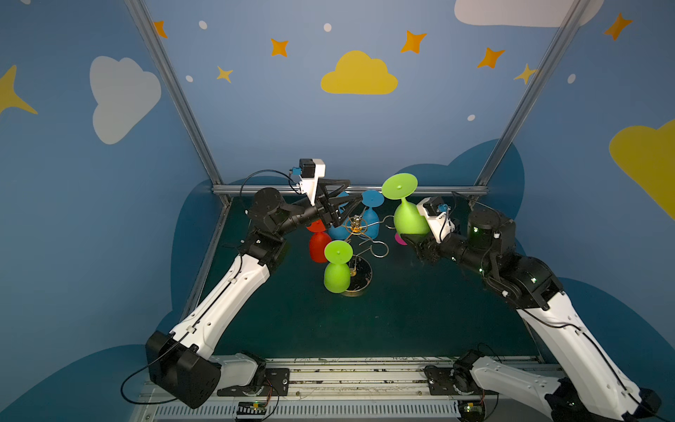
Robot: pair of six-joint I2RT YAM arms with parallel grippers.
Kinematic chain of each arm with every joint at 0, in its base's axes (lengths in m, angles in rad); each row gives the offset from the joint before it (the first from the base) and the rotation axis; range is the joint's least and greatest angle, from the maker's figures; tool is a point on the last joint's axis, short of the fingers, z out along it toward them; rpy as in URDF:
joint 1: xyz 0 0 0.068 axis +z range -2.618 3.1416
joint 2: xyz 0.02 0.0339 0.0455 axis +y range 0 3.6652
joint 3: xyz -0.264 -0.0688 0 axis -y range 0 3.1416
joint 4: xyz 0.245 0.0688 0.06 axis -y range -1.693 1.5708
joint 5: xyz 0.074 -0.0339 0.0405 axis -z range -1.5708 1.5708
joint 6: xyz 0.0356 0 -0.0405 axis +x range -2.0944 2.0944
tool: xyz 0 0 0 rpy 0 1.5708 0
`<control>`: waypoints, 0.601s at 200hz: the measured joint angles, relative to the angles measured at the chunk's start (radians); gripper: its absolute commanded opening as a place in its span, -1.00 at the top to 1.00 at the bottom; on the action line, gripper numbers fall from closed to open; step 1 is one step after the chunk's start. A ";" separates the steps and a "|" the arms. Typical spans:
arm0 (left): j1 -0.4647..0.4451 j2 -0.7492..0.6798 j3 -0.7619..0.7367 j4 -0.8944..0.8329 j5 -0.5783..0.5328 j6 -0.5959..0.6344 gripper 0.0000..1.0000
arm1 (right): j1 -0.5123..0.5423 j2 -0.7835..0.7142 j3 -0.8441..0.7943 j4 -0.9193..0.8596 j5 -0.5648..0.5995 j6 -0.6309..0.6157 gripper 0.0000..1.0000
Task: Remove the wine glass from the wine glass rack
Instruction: 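Grasp the lime-green glass bowl with the right gripper, then pull the glass away with the right gripper while the left releases the base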
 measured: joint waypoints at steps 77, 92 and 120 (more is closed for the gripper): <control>-0.069 -0.002 -0.031 0.014 -0.040 0.383 -0.33 | 0.015 0.064 0.084 -0.111 -0.008 0.045 0.58; -0.079 -0.002 -0.031 0.014 -0.048 0.431 -0.31 | 0.023 0.083 0.095 -0.120 -0.015 0.053 0.62; -0.090 -0.002 -0.031 0.013 -0.060 0.490 -0.27 | 0.046 0.118 0.106 -0.137 -0.025 0.060 0.65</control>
